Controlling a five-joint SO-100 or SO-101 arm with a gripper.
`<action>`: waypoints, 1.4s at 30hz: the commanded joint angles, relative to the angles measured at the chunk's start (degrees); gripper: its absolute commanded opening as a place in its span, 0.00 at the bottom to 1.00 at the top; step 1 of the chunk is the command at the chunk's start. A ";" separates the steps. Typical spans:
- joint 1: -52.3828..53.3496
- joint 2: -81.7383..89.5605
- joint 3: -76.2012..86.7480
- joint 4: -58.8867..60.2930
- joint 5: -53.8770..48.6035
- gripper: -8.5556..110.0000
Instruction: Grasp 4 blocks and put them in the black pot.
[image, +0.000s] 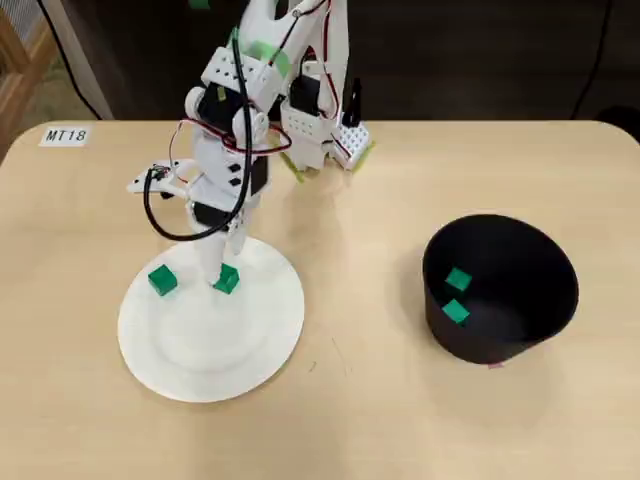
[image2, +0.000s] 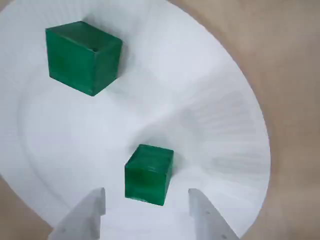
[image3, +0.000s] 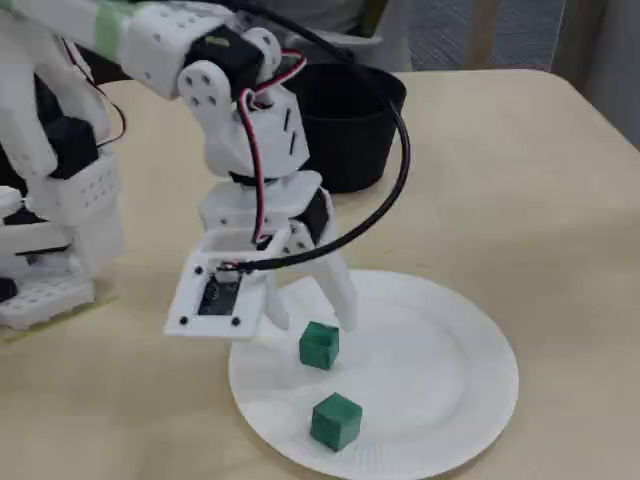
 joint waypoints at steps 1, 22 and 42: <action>0.18 -0.62 -1.23 -1.49 0.53 0.27; -2.20 -9.84 -6.86 -4.75 3.25 0.05; -47.99 15.47 -22.06 5.36 -2.90 0.05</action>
